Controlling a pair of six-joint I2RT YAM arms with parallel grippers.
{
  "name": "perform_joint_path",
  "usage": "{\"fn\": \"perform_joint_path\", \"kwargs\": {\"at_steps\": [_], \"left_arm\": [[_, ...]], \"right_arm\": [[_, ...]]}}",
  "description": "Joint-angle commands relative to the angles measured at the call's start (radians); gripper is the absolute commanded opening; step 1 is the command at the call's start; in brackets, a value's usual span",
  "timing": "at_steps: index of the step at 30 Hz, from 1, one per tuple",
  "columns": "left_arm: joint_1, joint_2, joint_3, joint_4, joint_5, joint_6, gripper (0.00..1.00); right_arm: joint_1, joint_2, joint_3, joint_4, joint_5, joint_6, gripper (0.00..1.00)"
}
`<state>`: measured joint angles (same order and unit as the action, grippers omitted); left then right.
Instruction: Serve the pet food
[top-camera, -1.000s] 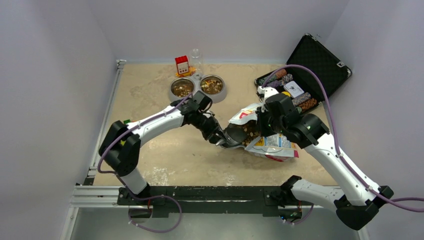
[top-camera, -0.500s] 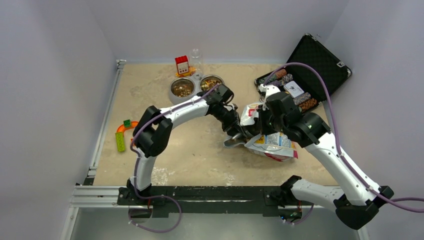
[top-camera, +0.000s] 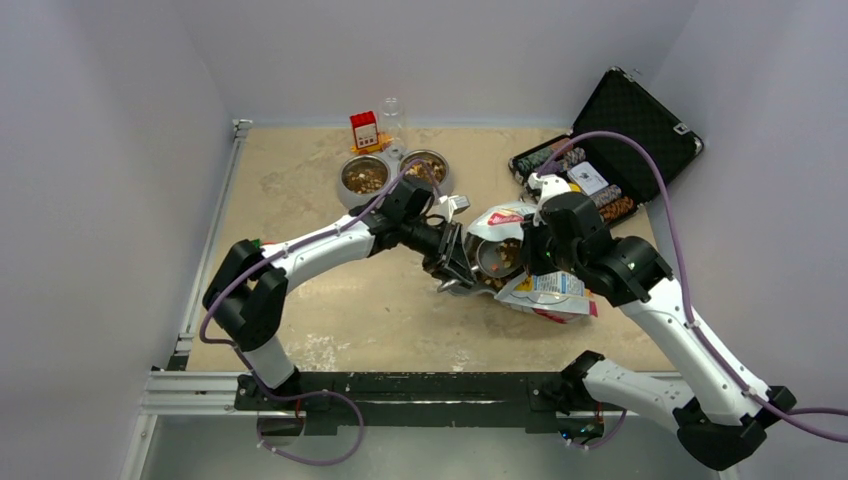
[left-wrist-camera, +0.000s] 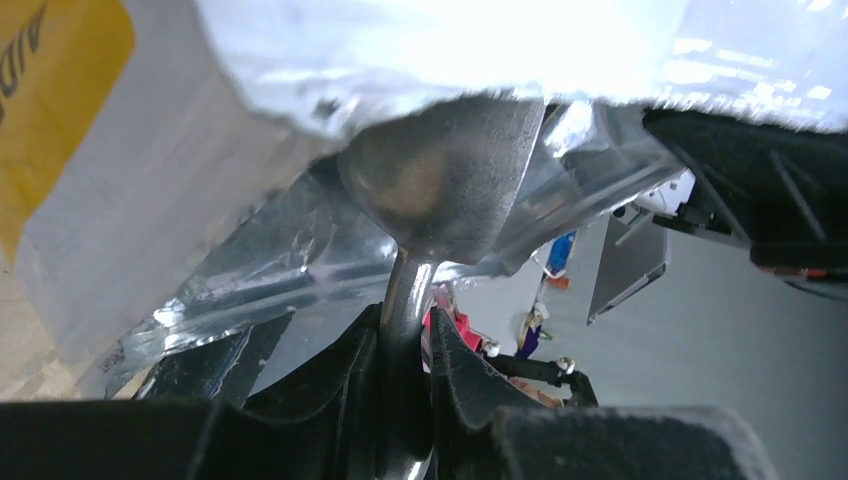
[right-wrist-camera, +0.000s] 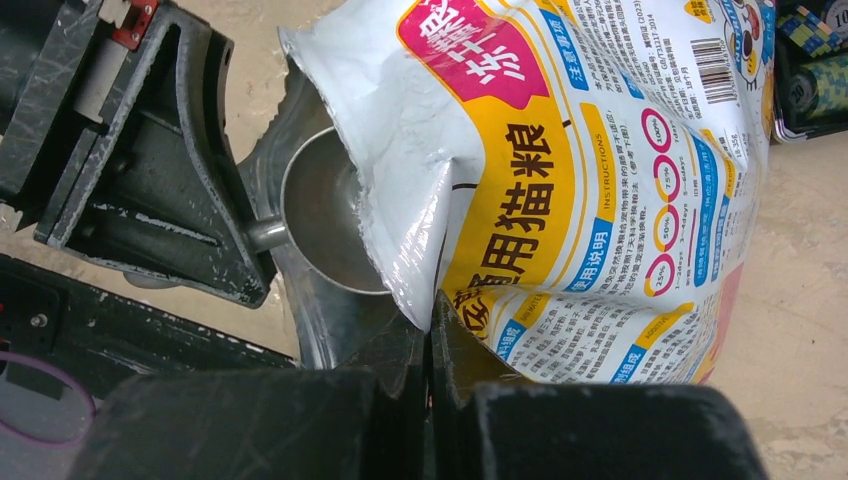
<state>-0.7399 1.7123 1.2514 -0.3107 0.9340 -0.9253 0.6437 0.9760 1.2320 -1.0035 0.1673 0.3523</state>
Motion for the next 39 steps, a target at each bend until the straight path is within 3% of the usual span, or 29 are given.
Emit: {"fn": "perform_joint_path", "kwargs": {"at_steps": [1, 5, 9, 13, 15, 20, 24, 28, 32, 35, 37, 39], "left_arm": [[0.014, -0.089, -0.098, 0.213, 0.08, -0.047, 0.0], [0.014, -0.086, -0.118, 0.281, 0.087, -0.115, 0.0], [0.021, -0.038, -0.06, 0.182, 0.067, -0.109, 0.0], [0.039, -0.102, -0.164, 0.237, 0.085, -0.152, 0.0], [0.05, -0.136, -0.183, 0.107, 0.079, -0.087, 0.0], [0.054, -0.122, -0.081, -0.401, -0.023, 0.089, 0.0], [0.047, -0.031, -0.032, -0.499, -0.003, -0.032, 0.0], [0.004, 0.125, 0.153, -0.659, -0.092, -0.087, 0.0], [-0.058, 0.303, 0.37, -0.695, -0.134, -0.247, 0.0], [-0.096, 0.415, 0.475, -0.586, -0.127, -0.332, 0.0], [-0.107, 0.472, 0.494, -0.467, -0.096, -0.344, 0.0], [-0.104, 0.487, 0.509, -0.431, -0.101, -0.253, 0.0]], "right_arm": [[0.005, -0.057, 0.013, 0.063, 0.021, 0.041, 0.0], [0.005, -0.071, 0.025, 0.055, 0.033, 0.051, 0.0], [0.004, -0.066, 0.042, 0.046, 0.045, 0.054, 0.0], [0.005, -0.065, 0.044, 0.047, 0.047, 0.044, 0.0], [0.005, -0.063, 0.046, 0.046, 0.048, 0.037, 0.0], [0.005, -0.062, 0.041, 0.073, -0.025, -0.014, 0.0], [0.016, -0.048, 0.033, 0.1, -0.109, -0.072, 0.0], [0.036, -0.022, 0.039, 0.106, -0.097, -0.097, 0.0], [0.077, 0.006, 0.054, 0.112, -0.087, -0.086, 0.0], [0.094, 0.013, 0.059, 0.123, -0.097, -0.057, 0.0], [0.094, 0.01, 0.055, 0.134, -0.096, -0.038, 0.0], [0.094, -0.003, 0.049, 0.14, -0.105, -0.022, 0.0]]}}
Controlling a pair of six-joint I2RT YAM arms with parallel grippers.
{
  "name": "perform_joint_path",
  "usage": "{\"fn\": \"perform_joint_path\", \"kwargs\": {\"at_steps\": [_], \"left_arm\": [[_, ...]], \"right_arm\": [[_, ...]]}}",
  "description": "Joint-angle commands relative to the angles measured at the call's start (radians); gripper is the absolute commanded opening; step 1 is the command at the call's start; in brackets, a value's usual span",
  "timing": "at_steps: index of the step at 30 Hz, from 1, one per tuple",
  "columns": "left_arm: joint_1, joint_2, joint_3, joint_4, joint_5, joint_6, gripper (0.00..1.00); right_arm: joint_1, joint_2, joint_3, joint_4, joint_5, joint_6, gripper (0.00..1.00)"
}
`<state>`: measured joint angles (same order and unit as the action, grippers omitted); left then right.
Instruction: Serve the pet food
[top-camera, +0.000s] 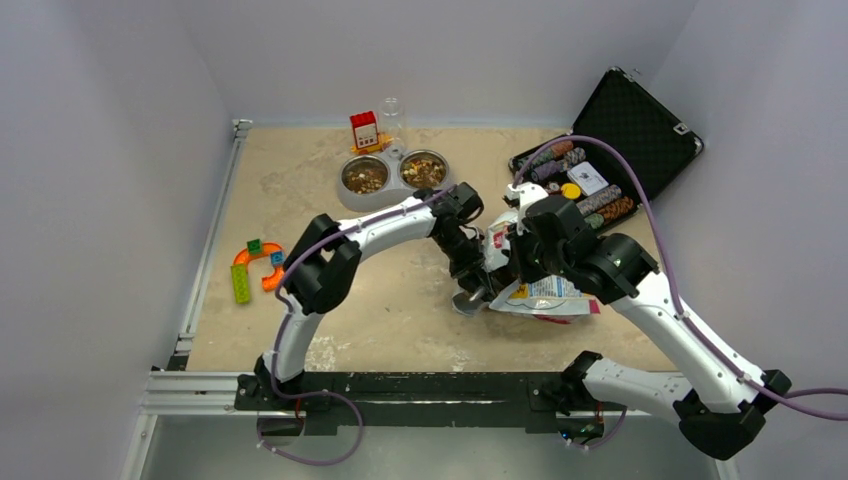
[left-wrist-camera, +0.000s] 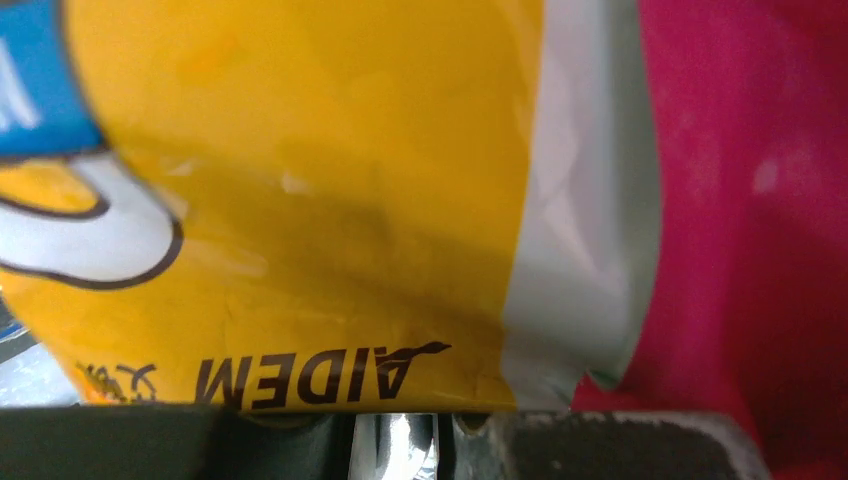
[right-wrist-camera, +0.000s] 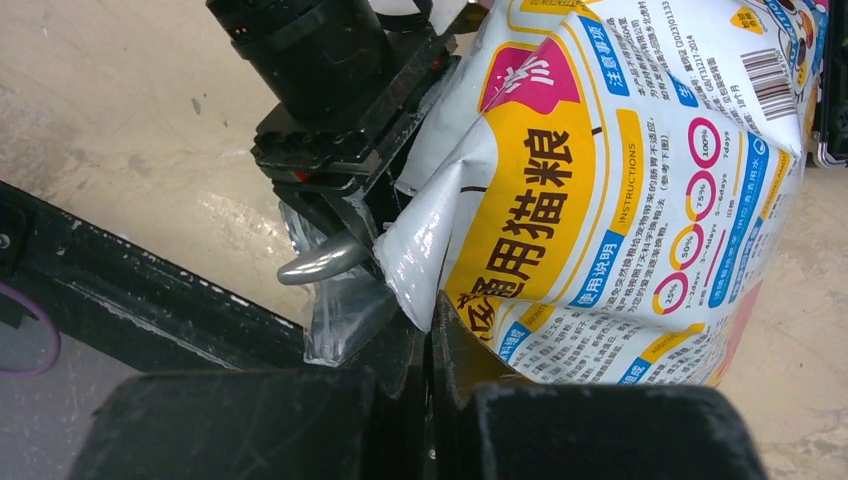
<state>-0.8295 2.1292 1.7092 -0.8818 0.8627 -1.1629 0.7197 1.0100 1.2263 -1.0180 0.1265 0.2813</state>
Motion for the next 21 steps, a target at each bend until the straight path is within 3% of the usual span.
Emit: {"fn": "perform_joint_path", "kwargs": {"at_steps": [1, 4, 6, 9, 15, 17, 21], "left_arm": [[-0.01, 0.045, 0.048, 0.134, -0.049, 0.057, 0.0], [0.007, -0.106, -0.132, 0.359, -0.013, 0.132, 0.0], [0.026, -0.205, -0.281, 0.602, 0.045, 0.112, 0.0], [0.051, -0.307, -0.451, 0.823, 0.125, 0.074, 0.0], [0.098, -0.446, -0.726, 1.3, 0.164, -0.186, 0.0], [0.115, -0.49, -0.8, 1.383, 0.152, -0.269, 0.0], [0.119, -0.554, -0.846, 1.32, 0.13, -0.246, 0.0]], "right_arm": [[0.018, -0.042, 0.053, 0.155, -0.065, 0.054, 0.0], [0.018, -0.059, 0.04, 0.15, -0.055, 0.058, 0.0], [0.018, -0.067, 0.031, 0.146, -0.051, 0.055, 0.0], [0.018, -0.074, 0.031, 0.137, -0.038, 0.049, 0.0], [0.016, -0.092, 0.035, 0.122, -0.015, 0.048, 0.0], [0.016, -0.103, 0.026, 0.118, -0.009, 0.048, 0.0], [0.016, -0.126, 0.011, 0.111, 0.006, 0.051, 0.0]]}}
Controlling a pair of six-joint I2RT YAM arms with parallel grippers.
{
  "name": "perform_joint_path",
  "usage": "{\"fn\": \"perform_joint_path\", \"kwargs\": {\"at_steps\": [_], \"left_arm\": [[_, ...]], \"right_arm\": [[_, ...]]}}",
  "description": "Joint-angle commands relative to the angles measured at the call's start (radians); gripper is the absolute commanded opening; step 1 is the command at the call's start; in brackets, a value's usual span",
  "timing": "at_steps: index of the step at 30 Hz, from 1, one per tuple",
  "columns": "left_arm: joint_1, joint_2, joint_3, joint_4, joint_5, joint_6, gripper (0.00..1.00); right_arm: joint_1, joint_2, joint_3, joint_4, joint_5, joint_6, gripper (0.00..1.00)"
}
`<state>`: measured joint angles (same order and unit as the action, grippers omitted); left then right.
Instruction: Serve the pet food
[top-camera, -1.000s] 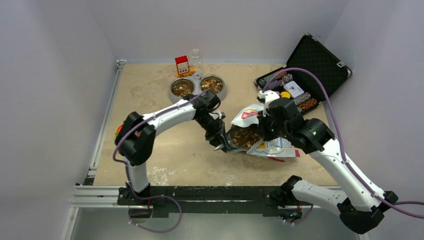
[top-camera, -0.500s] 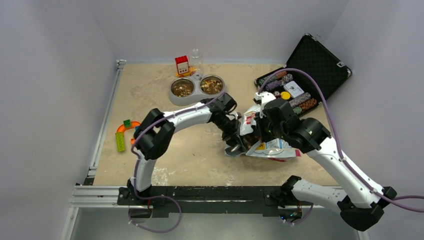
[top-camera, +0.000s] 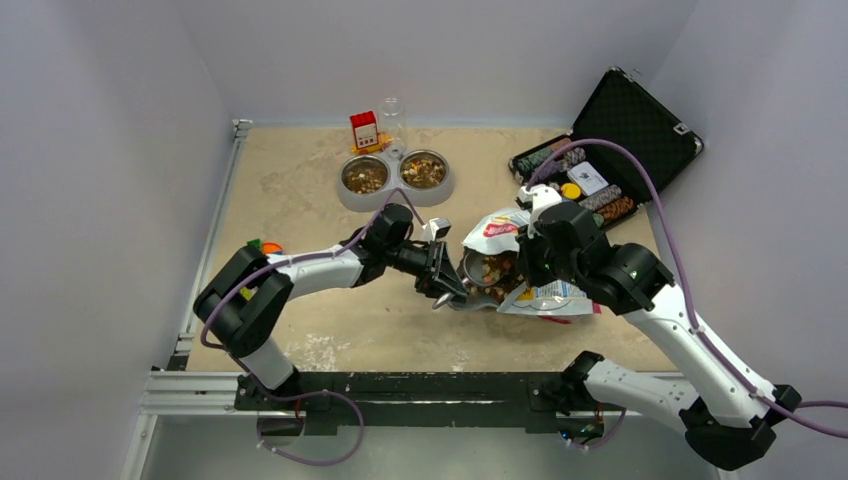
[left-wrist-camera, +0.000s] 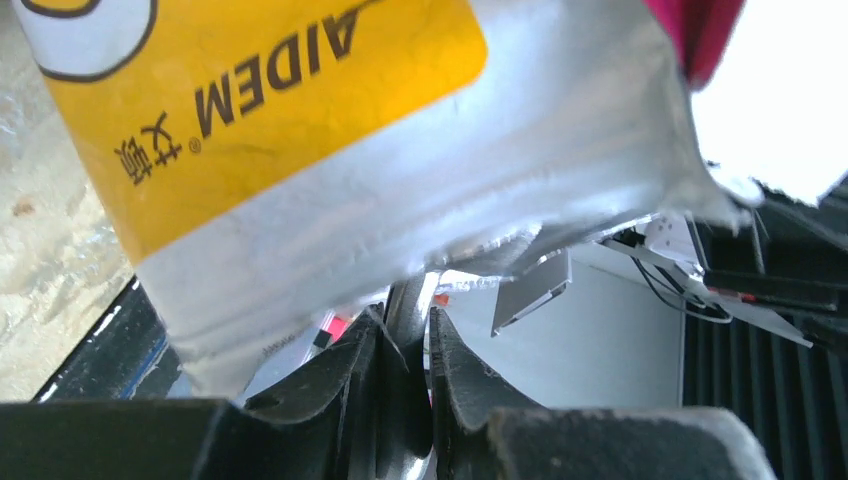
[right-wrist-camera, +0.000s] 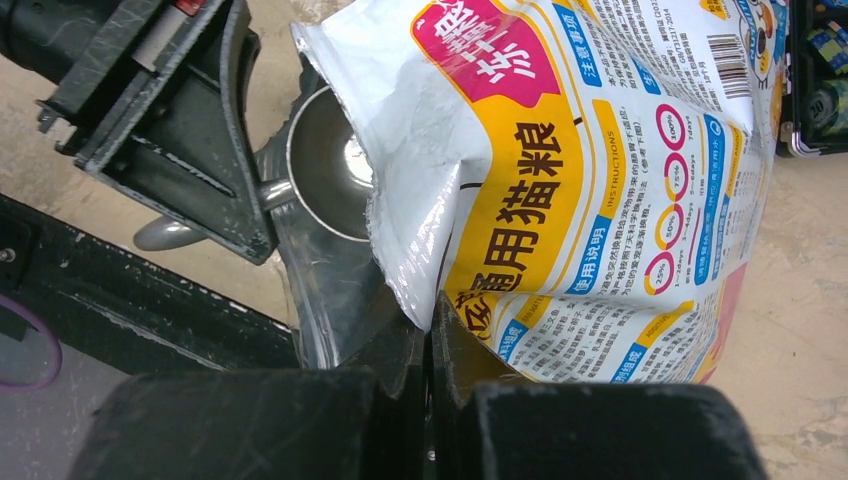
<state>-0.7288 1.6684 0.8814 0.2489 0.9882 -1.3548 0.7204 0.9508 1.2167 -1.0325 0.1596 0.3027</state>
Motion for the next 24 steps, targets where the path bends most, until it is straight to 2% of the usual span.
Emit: {"fn": "perform_joint_path", "kwargs": {"at_steps": [1, 5, 11, 14, 15, 17, 18, 19, 21, 22, 23, 24], "left_arm": [[0.019, -0.083, -0.01, 0.197, 0.009, -0.058, 0.0], [0.019, -0.014, 0.081, 0.163, 0.03, -0.052, 0.0], [0.02, -0.158, 0.007, 0.049, -0.002, -0.035, 0.0], [0.011, -0.016, 0.061, 0.183, 0.019, -0.105, 0.0], [0.007, 0.032, 0.058, 0.307, 0.031, -0.184, 0.0], [0.013, 0.02, -0.045, 0.545, 0.023, -0.368, 0.0], [0.021, -0.033, -0.11, 0.554, 0.022, -0.36, 0.0], [0.03, -0.095, -0.153, 0.464, 0.02, -0.293, 0.0], [0.037, -0.16, -0.151, 0.262, -0.001, -0.147, 0.0], [0.032, -0.133, -0.116, 0.238, 0.012, -0.129, 0.0], [0.026, -0.072, -0.086, 0.283, 0.043, -0.172, 0.0], [0.023, -0.06, -0.107, 0.407, 0.047, -0.266, 0.0]], "right_arm": [[0.014, -0.073, 0.018, 0.127, -0.024, 0.029, 0.0], [0.011, -0.074, 0.016, 0.139, -0.016, 0.022, 0.0], [0.011, -0.077, 0.035, 0.126, -0.007, 0.014, 0.0], [0.01, -0.075, 0.029, 0.133, -0.01, 0.007, 0.0], [0.009, -0.071, 0.028, 0.136, -0.01, 0.005, 0.0], [0.008, -0.056, 0.034, 0.126, -0.006, 0.004, 0.0], [0.008, -0.052, 0.041, 0.121, -0.005, 0.006, 0.0], [0.007, -0.053, 0.042, 0.122, -0.009, 0.009, 0.0], [0.008, -0.062, 0.031, 0.136, -0.021, 0.011, 0.0], [0.008, -0.066, 0.023, 0.141, -0.024, 0.012, 0.0], [0.007, -0.066, 0.017, 0.146, -0.024, 0.012, 0.0], [0.007, -0.064, 0.015, 0.145, -0.023, 0.01, 0.0]]}}
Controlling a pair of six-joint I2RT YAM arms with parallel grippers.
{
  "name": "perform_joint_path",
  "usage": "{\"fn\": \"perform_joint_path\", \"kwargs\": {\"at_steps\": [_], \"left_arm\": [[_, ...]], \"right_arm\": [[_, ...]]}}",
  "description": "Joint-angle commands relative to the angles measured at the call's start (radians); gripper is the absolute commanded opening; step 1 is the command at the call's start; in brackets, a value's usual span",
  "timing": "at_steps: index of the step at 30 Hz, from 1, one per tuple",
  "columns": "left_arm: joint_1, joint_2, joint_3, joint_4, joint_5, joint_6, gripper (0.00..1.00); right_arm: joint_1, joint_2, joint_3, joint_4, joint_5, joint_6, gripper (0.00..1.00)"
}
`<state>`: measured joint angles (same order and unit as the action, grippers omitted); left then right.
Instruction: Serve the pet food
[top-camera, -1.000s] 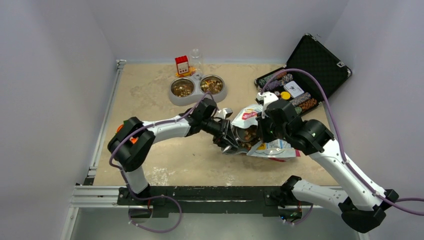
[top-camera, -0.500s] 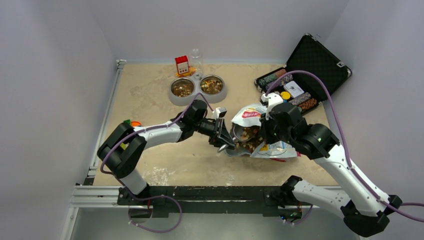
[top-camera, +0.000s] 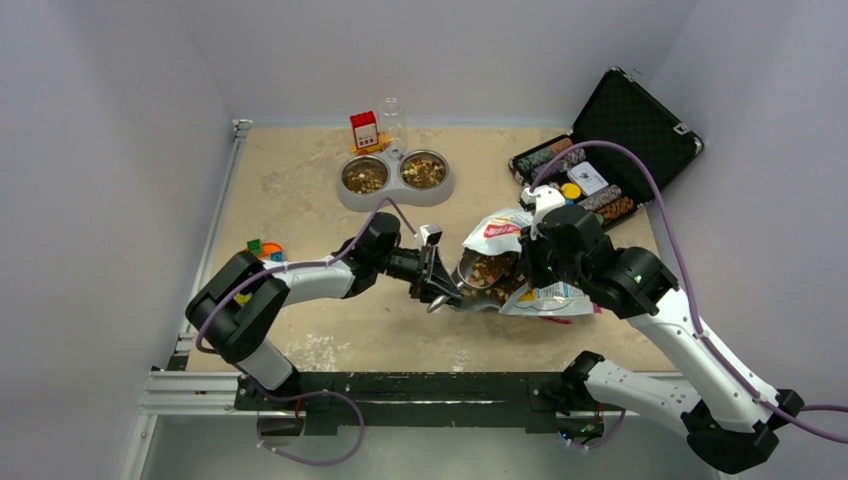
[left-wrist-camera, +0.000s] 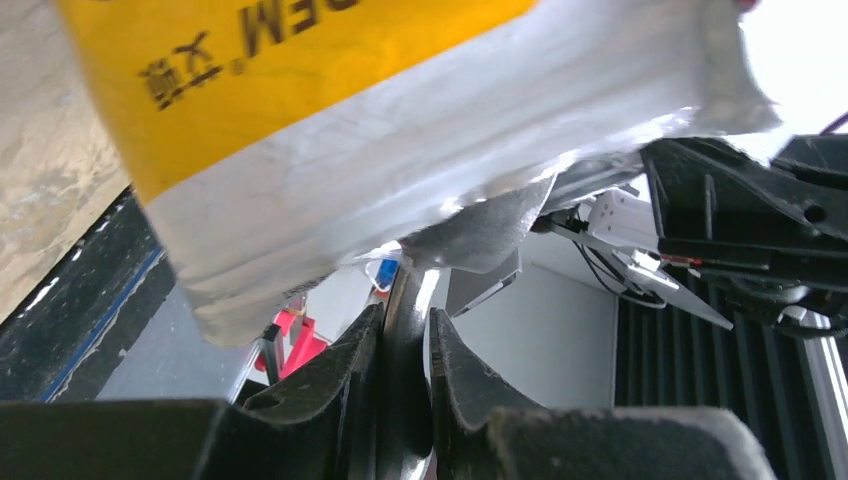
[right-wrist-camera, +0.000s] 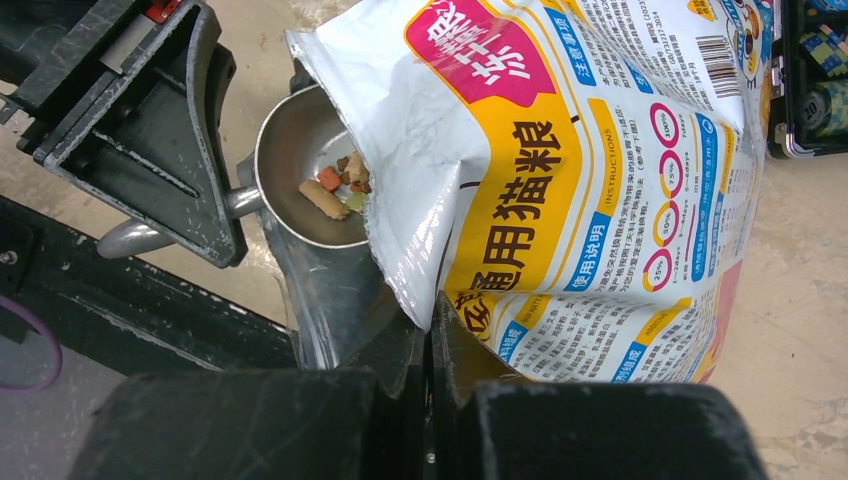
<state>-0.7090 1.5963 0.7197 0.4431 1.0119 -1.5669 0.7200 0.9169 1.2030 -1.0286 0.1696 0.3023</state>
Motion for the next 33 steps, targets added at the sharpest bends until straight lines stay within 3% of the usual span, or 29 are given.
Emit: {"fn": "perform_joint_path", "kwargs": {"at_steps": [1, 2, 5, 6, 8, 9, 14, 21, 28, 33], "left_arm": [[0.003, -0.009, 0.012, 0.32, 0.012, -0.118, 0.0], [0.007, -0.054, -0.023, 0.301, 0.008, -0.122, 0.0], [0.009, -0.093, 0.011, 0.042, 0.004, 0.077, 0.0], [0.009, -0.053, 0.023, 0.102, 0.021, 0.069, 0.0], [0.009, 0.01, -0.007, 0.358, 0.028, -0.098, 0.0], [0.009, 0.011, -0.016, 0.389, 0.031, -0.136, 0.0], [0.012, -0.131, 0.022, -0.015, 0.048, 0.13, 0.0], [0.014, -0.25, 0.02, -0.32, 0.063, 0.293, 0.0], [0.019, -0.4, -0.009, -0.513, 0.069, 0.375, 0.0], [0.033, -0.497, -0.047, -0.541, 0.063, 0.356, 0.0]], "right_arm": [[0.006, -0.023, 0.033, 0.129, -0.03, 0.009, 0.0], [0.006, -0.019, 0.044, 0.114, -0.028, 0.008, 0.0], [0.006, -0.03, 0.041, 0.129, -0.026, 0.005, 0.0], [0.006, -0.032, 0.036, 0.137, -0.029, 0.003, 0.0], [0.005, -0.024, 0.039, 0.129, -0.028, 0.001, 0.0], [0.005, -0.021, 0.043, 0.12, -0.025, 0.004, 0.0], [0.005, -0.034, 0.051, 0.121, -0.01, 0.024, 0.0], [0.005, -0.017, 0.071, 0.112, 0.059, 0.064, 0.0], [0.0, 0.022, 0.12, 0.076, 0.165, 0.11, 0.0], [-0.014, 0.049, 0.145, 0.052, 0.198, 0.136, 0.0]]}}
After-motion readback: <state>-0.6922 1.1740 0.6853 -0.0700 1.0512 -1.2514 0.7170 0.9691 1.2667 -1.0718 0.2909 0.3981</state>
